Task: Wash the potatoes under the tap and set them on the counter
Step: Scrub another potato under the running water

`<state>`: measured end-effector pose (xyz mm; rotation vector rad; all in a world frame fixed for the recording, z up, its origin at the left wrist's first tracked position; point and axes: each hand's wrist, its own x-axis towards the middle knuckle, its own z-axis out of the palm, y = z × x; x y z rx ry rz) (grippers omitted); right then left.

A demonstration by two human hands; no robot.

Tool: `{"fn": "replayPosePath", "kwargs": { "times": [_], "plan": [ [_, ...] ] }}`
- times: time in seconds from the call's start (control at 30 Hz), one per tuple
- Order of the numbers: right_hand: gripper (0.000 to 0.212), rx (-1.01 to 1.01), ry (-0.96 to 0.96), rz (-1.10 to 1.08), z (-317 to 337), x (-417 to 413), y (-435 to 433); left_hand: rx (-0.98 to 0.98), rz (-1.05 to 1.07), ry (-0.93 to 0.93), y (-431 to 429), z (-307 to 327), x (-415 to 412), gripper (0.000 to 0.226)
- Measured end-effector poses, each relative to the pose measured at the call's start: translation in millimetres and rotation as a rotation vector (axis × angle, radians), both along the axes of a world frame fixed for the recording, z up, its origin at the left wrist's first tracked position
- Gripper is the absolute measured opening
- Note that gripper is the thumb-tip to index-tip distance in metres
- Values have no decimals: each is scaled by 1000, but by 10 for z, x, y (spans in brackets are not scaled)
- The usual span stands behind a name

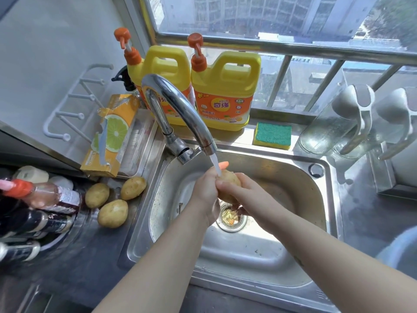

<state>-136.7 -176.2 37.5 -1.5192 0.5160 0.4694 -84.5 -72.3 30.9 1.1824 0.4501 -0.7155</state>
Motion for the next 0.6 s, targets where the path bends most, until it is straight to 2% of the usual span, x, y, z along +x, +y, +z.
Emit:
{"fn": "replayPosePath", "kwargs": {
  "times": [0.1, 0.27, 0.37, 0.43, 0.5, 0.6],
  "plan": [
    [33, -5, -34, -137, -6, 21, 109, -9, 20, -51, -10, 40, -88, 22],
    [54, 28, 125, -307, -13, 72, 212, 54, -75, -244, 41, -15, -285, 23],
    [53, 54, 155, -288, 2, 57, 206, 68, -150, -353, 119, -99, -364, 49],
    [53, 52, 122, -262, 31, 41, 210, 69, -104, -374, 115, -125, -380, 54],
    [54, 39, 55, -228, 28, 23, 217, 52, 12, -335, 74, -106, -348, 47],
    [48, -2, -26, -165, -4, -24, 212, 11, 165, -213, 15, -47, -259, 21]
  ]
}}
